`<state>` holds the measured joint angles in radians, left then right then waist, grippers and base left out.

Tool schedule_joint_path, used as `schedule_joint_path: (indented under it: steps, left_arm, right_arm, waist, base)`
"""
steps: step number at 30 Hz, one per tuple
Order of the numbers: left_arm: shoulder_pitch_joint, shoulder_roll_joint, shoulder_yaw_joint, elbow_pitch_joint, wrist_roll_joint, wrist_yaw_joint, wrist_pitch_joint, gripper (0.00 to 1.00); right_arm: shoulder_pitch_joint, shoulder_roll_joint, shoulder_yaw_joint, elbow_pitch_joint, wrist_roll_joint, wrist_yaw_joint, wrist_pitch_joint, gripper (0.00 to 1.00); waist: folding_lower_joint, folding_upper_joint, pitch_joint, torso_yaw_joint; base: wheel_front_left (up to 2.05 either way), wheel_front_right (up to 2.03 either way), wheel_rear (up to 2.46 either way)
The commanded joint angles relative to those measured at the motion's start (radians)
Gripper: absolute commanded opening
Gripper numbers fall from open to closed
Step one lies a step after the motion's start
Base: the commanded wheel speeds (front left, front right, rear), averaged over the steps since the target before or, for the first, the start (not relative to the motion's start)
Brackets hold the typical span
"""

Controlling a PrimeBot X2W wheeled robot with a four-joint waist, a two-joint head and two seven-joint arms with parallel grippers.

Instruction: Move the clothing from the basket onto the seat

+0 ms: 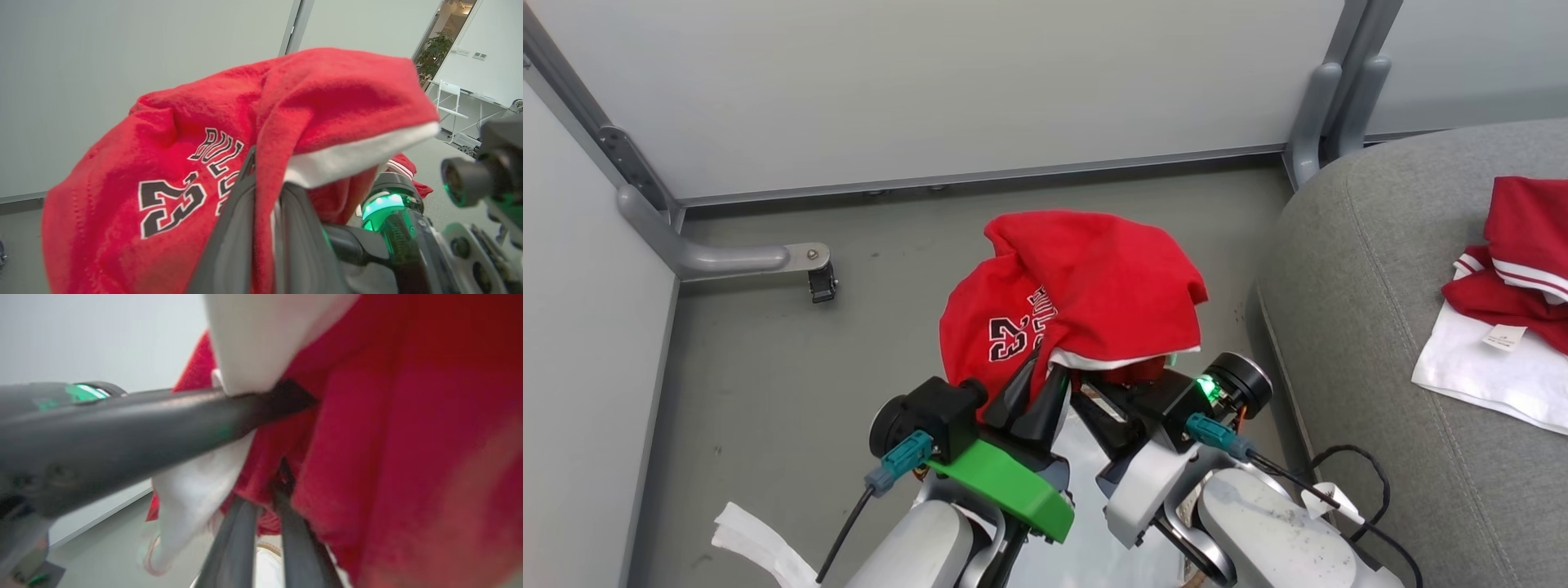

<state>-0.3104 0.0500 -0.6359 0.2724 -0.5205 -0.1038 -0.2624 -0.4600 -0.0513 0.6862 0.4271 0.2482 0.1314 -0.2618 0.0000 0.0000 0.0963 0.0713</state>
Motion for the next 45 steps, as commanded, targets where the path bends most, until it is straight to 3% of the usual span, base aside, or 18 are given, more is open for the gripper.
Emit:
schedule_joint_path:
  steps: [1,3,4,5,14,34,45]
  left_arm:
    - [-0.016,0.001,0.003,0.006,0.005,0.008,-0.003,0.00]
    - [-0.013,0.001,0.008,0.011,0.015,0.014,-0.003,0.00]
    - [-0.010,0.002,0.012,0.012,0.019,0.017,-0.003,0.20]
    - [-0.006,0.001,0.014,0.015,0.024,0.019,-0.003,1.00]
    - [0.007,0.001,0.041,0.023,0.061,0.021,-0.002,1.00]
    - [-0.027,0.002,0.087,0.056,0.130,-0.001,-0.002,1.00]
    - [-0.037,0.004,0.097,0.077,0.159,-0.007,-0.002,1.00]
  right_arm:
    - [0.009,-0.001,-0.002,-0.002,0.008,-0.001,-0.004,0.00]
    - [0.019,-0.002,-0.007,0.001,0.013,-0.001,-0.004,0.00]
    - [0.023,-0.003,-0.011,0.004,0.016,-0.001,-0.004,0.00]
    - [0.028,-0.003,-0.018,0.007,0.018,-0.001,-0.004,0.00]
    - [0.071,-0.002,-0.077,0.013,0.028,-0.001,-0.004,0.00]
    - [0.109,-0.002,-0.150,-0.041,0.033,-0.001,-0.004,0.00]
    - [0.041,-0.051,-0.217,-0.079,0.015,-0.001,-0.004,0.00]
  waist:
    - [0.0000,0.0000,-0.003,0.001]
    - [0.0000,0.0000,-0.007,-0.003]
    - [0.0000,0.0000,-0.009,-0.006]
    - [0.0000,0.0000,-0.010,-0.011]
    - [0.0000,0.0000,0.005,-0.111]
    - [0.0000,0.0000,0.063,-0.523]
    - [0.0000,0.0000,0.109,-0.586]
  base:
    - [0.00,0.00,0.00]
    - [0.00,0.00,0.00]
    - [0.00,0.00,0.00]
    - [0.00,0.00,0.00]
    - [0.00,0.00,0.00]
    - [0.00,0.00,0.00]
    - [0.00,0.00,0.00]
